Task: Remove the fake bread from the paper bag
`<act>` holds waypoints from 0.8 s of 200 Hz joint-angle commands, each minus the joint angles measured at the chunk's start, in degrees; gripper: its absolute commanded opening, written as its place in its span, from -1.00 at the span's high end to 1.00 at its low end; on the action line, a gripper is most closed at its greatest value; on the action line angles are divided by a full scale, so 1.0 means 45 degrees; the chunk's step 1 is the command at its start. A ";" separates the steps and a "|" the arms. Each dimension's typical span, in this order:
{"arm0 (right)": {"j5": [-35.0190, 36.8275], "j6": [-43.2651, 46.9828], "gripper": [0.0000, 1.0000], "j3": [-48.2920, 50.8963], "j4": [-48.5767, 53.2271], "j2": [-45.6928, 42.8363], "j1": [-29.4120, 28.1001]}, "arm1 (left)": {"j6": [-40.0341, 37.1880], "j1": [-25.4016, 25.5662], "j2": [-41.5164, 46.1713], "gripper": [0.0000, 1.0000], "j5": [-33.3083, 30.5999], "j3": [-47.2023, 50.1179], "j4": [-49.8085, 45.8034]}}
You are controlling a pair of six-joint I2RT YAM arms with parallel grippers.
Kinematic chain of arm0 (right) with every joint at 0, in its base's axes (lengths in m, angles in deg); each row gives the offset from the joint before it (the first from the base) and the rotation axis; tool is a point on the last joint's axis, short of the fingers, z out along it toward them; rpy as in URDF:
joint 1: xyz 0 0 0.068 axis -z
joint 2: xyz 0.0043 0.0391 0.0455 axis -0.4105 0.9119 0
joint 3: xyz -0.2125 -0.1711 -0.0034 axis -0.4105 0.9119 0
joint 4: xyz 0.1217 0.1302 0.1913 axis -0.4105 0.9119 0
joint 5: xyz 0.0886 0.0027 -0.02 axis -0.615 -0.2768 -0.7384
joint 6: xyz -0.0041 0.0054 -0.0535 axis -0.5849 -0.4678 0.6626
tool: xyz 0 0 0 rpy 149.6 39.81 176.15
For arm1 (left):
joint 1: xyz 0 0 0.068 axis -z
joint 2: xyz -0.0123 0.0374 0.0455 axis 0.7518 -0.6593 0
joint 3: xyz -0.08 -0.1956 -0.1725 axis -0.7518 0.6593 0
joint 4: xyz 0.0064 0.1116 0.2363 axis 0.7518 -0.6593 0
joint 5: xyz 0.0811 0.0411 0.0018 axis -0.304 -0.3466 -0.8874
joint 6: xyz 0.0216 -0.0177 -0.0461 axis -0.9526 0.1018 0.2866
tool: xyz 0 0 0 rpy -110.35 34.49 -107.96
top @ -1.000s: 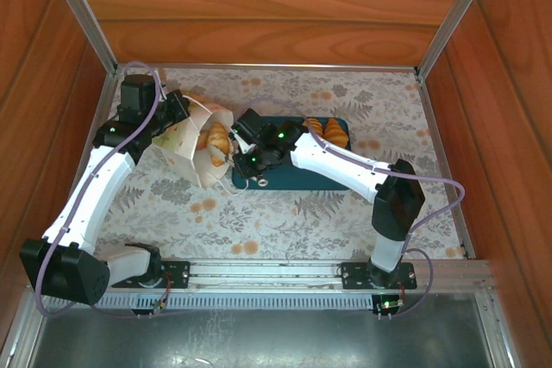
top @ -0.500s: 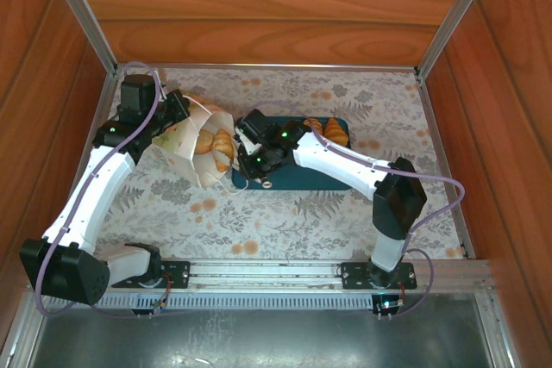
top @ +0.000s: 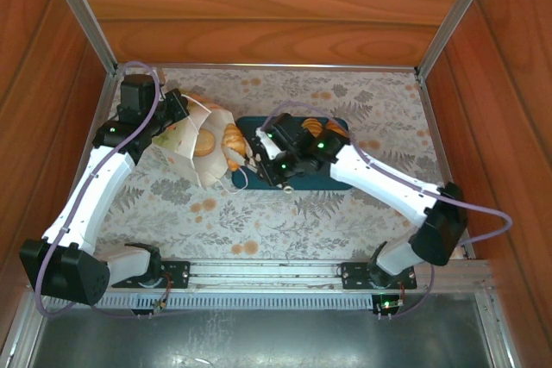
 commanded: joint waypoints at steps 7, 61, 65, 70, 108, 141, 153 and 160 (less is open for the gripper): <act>0.0851 0.0610 0.34 0.0867 0.0320 -0.1270 0.0256 | 0.0187 0.0134 0.0310 1.00 -0.0463 0.0035 0.0305; 0.1699 0.0554 0.33 0.1879 0.0709 -0.2708 0.1275 | 0.0159 0.0133 0.0321 1.00 -0.0511 0.0034 0.0370; 0.1703 0.0555 0.33 0.1912 0.0776 -0.2736 0.1392 | 0.0132 0.0127 0.0357 1.00 -0.0553 0.0050 0.0360; 0.1678 0.0567 0.33 0.1958 0.0860 -0.2768 0.1549 | 0.0096 0.0125 0.0413 1.00 -0.0656 0.0057 0.0364; 0.0705 0.0769 0.30 0.2142 0.1279 -0.2384 0.2944 | -0.0010 0.0114 0.0566 1.00 -0.0580 0.0133 0.0370; 0.0445 0.0759 0.28 0.1677 0.1462 -0.1253 0.3141 | 0.0109 0.0113 0.0639 1.00 -0.0565 0.0244 0.0390; 0.0681 0.0668 0.27 0.1320 0.1667 -0.0713 0.3138 | 0.0109 0.0114 0.0664 1.00 -0.0581 0.0236 0.0378; 0.0584 0.0712 0.27 0.1186 0.1690 -0.0409 0.3141 | 0.0091 0.0114 0.0662 1.00 -0.0576 0.0219 0.0380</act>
